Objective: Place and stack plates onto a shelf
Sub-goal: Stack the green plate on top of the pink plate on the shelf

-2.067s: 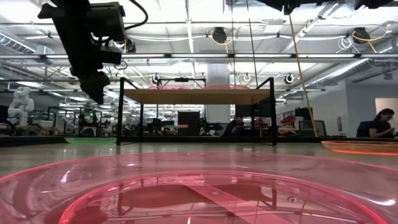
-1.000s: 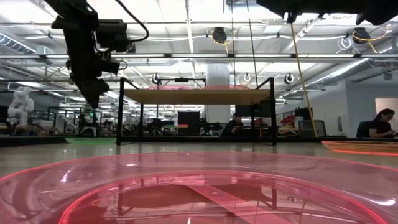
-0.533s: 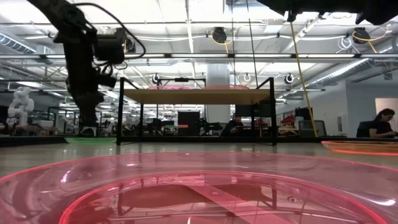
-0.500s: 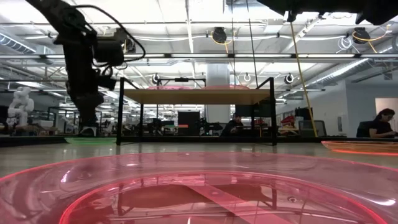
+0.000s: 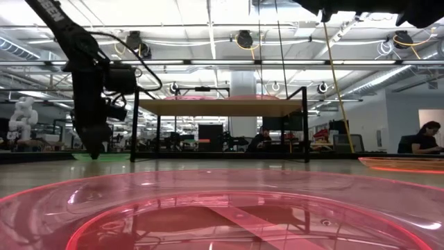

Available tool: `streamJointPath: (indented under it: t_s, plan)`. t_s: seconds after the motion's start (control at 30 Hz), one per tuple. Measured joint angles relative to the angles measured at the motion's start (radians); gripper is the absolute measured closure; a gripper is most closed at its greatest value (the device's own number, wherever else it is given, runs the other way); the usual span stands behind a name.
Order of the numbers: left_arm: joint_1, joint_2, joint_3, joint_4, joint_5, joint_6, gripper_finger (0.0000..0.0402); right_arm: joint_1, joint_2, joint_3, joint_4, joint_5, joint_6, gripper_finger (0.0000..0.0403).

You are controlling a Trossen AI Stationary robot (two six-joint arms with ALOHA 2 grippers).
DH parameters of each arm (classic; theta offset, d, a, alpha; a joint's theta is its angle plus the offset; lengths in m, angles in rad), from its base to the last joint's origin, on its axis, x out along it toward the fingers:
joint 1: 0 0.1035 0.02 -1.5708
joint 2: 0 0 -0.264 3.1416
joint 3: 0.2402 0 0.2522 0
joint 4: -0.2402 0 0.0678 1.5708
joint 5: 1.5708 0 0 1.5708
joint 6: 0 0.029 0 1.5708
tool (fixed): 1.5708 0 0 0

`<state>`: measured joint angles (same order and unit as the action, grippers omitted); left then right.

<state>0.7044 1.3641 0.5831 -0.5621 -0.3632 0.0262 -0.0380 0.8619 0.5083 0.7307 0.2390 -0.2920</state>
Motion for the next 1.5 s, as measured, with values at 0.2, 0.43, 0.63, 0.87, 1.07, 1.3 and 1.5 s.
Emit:
streamJointPath:
  t_s: [0.2, 0.43, 0.63, 0.87, 1.07, 1.3, 1.5]
  plan:
    - [0.032, 0.062, 0.003, 0.073, -0.012, 0.039, 0.0103, 0.0, 0.0, 0.0, -0.001, 0.0, 0.001, 0.0279]
    - [0.072, 0.07, 0.003, 0.102, 0.001, 0.047, 0.0139, 0.0, 0.0, 0.0, -0.001, 0.0, 0.001, 0.0279]
    - [0.093, 0.072, 0.002, 0.116, 0.013, 0.063, 0.0232, 0.0, 0.0, 0.0, -0.001, 0.0, 0.001, 0.0279]
    - [0.094, 0.073, 0.0, 0.119, 0.046, 0.067, 0.0305, 0.0, 0.0, 0.0, -0.001, 0.0, 0.002, 0.0279]
    - [0.088, 0.07, -0.001, 0.118, 0.053, 0.066, 0.0349, 0.0, 0.0, 0.0, -0.001, 0.0, 0.003, 0.0279]
    - [0.065, 0.056, -0.002, 0.077, 0.04, 0.043, 0.0395, 0.0, 0.0, 0.0, -0.001, 0.0, 0.004, 0.0279]
    - [0.035, 0.055, -0.002, 0.055, 0.031, 0.007, 0.0398, 0.0, 0.0, 0.0, -0.001, 0.0, 0.004, 0.0279]
